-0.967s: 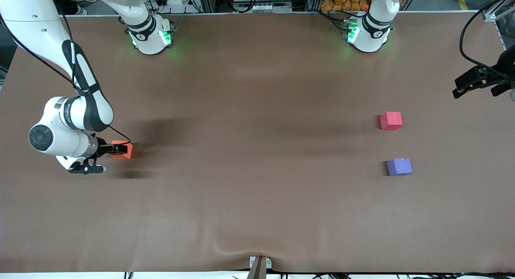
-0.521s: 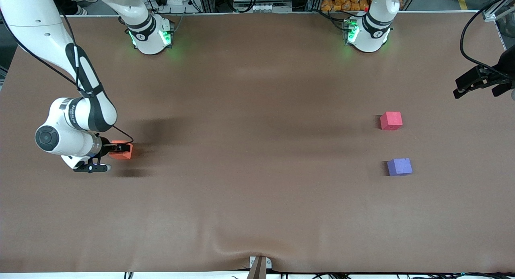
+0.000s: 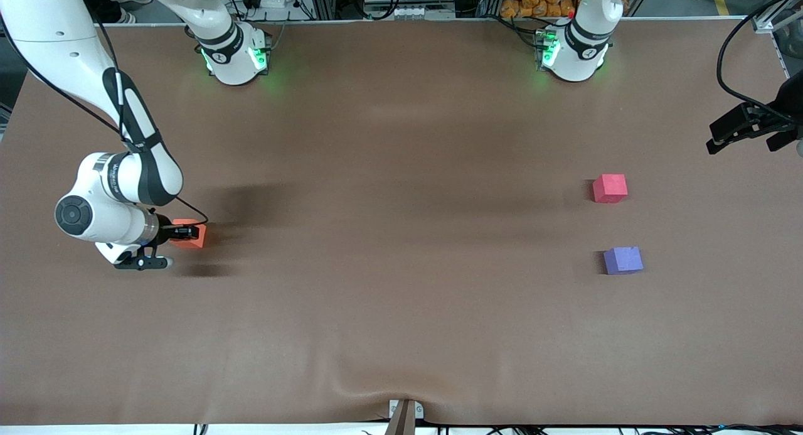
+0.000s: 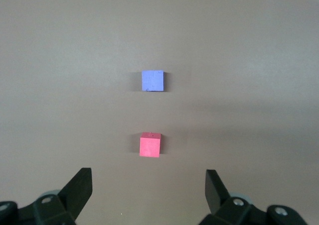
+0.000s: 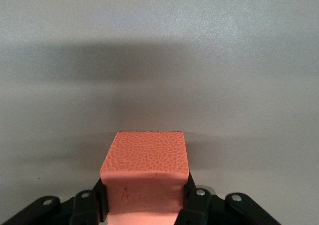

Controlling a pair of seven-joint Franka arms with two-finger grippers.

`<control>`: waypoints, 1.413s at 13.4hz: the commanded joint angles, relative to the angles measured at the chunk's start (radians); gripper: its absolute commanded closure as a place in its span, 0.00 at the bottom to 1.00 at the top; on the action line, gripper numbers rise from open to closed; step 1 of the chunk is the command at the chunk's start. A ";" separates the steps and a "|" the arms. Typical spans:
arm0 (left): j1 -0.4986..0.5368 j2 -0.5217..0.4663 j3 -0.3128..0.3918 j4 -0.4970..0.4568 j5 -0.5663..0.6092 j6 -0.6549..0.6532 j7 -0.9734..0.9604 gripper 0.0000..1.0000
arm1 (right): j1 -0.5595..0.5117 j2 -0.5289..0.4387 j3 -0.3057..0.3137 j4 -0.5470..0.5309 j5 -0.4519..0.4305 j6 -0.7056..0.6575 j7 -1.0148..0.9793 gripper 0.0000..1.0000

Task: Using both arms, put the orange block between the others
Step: 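Close the right gripper on the orange cube and lift it, then carry the orange cube with the right gripper toward the table middle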

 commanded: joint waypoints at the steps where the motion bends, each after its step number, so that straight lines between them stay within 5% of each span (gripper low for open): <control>1: 0.011 0.005 -0.006 0.010 -0.017 0.004 0.019 0.00 | 0.001 -0.007 0.000 -0.014 -0.005 0.011 -0.011 0.94; 9: 0.060 0.003 0.000 0.011 -0.011 -0.001 0.019 0.00 | 0.032 -0.117 0.013 0.056 -0.007 -0.141 -0.076 0.95; 13: 0.080 0.003 0.000 0.011 -0.025 0.000 0.019 0.00 | 0.066 -0.113 0.106 0.151 -0.005 -0.167 -0.085 0.95; 19: 0.083 0.016 0.000 0.014 -0.031 0.007 0.024 0.00 | 0.334 -0.032 0.152 0.309 0.060 -0.206 0.018 0.94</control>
